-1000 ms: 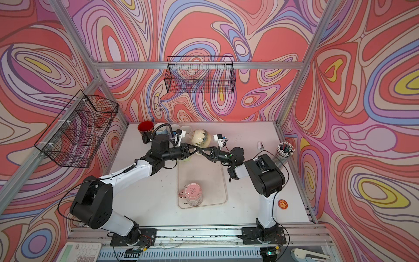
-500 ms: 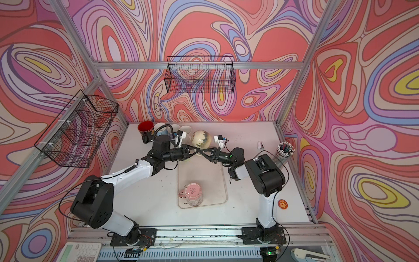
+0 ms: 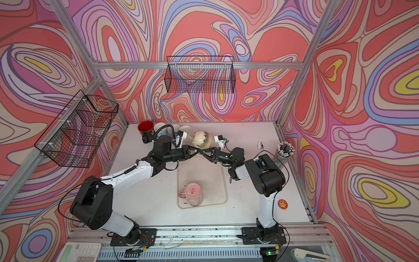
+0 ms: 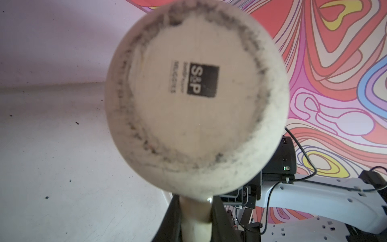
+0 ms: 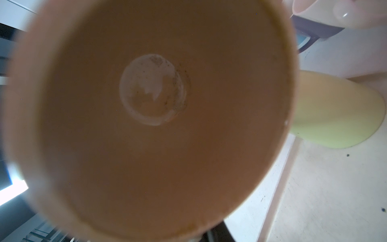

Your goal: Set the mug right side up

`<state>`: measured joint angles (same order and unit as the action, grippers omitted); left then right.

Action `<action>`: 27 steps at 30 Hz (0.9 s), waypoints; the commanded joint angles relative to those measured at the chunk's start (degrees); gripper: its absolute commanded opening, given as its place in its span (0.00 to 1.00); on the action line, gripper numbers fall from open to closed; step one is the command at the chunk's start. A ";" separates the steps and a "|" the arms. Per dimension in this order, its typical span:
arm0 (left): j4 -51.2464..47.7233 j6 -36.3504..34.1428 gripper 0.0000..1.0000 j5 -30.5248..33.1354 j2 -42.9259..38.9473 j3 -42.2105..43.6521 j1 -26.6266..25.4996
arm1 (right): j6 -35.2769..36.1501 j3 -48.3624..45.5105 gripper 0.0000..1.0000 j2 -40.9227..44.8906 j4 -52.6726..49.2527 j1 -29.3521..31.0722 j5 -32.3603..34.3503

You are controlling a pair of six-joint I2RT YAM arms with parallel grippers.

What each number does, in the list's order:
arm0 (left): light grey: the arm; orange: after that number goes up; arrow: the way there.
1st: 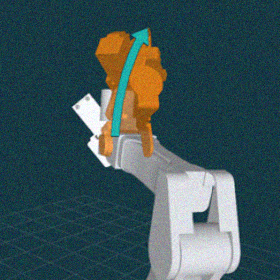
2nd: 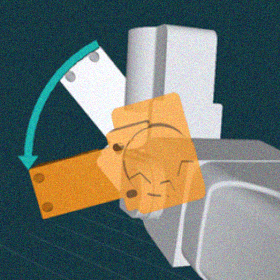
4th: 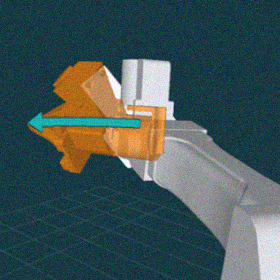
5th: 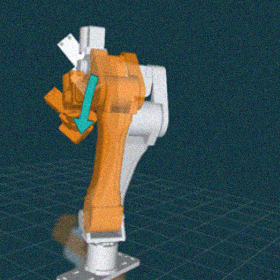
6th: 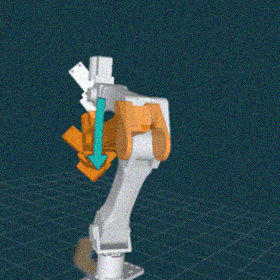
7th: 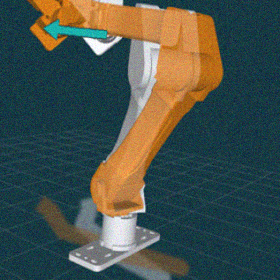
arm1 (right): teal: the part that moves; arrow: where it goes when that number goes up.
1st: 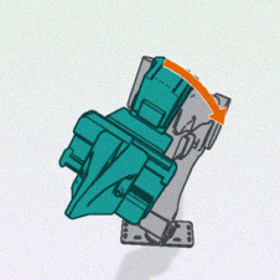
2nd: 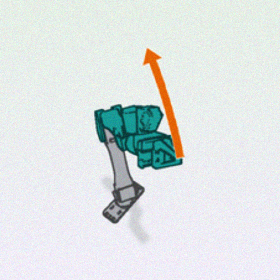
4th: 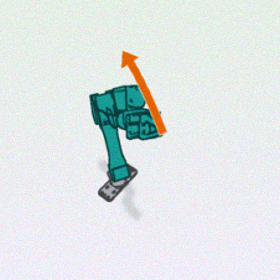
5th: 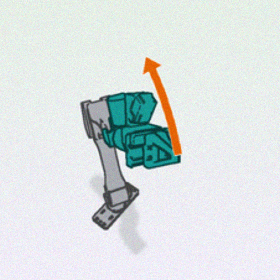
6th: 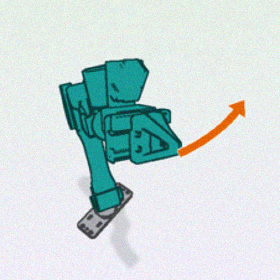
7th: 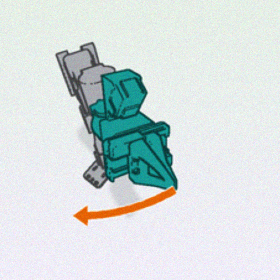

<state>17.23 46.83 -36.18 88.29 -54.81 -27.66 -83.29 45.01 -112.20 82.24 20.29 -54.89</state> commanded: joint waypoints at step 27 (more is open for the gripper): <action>17.34 5.81 0.00 1.99 -0.78 -3.07 -0.83 | -0.06 0.77 0.51 -1.06 3.21 0.62 5.96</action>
<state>23.62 51.48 -33.01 88.27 -54.81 -28.21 -83.85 45.06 -112.22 84.05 20.51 -49.82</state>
